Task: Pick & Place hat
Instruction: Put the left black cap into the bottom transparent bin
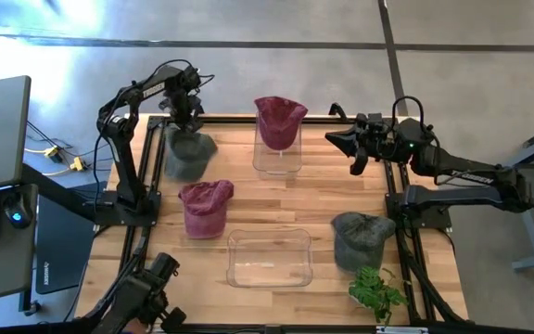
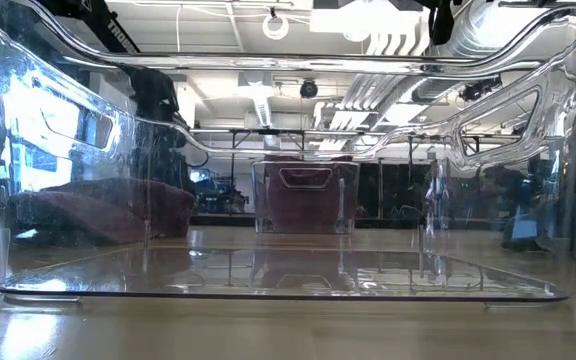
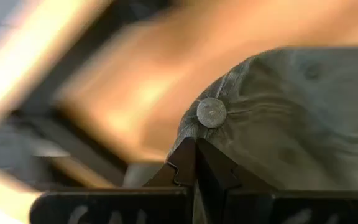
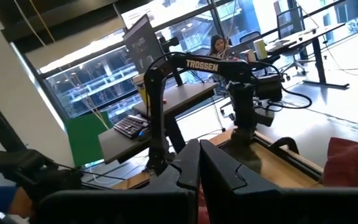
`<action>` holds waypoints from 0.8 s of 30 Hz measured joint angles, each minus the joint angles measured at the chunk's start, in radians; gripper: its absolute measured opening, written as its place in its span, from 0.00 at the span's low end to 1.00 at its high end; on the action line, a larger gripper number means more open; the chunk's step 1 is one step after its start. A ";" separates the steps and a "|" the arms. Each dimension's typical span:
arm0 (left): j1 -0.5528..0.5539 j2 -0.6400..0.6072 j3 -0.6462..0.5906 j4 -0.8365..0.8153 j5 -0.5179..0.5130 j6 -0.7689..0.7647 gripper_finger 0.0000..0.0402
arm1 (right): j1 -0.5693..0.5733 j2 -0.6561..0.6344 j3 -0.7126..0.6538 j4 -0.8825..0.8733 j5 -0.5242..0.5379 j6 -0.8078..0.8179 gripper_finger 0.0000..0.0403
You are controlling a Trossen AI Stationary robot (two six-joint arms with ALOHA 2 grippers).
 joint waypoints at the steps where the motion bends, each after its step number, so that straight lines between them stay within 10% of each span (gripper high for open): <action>1: -0.004 0.000 0.013 -0.024 0.035 -0.011 0.00 | 0.000 0.000 0.000 0.000 -0.002 0.000 0.02; 14: -0.101 -0.240 0.227 -0.102 0.375 0.002 0.00 | 0.000 0.094 0.101 0.179 -0.154 0.000 0.01; 24: -0.281 -0.369 0.331 0.007 0.572 0.033 0.00 | -0.076 0.438 0.624 -0.352 -0.146 -0.124 0.10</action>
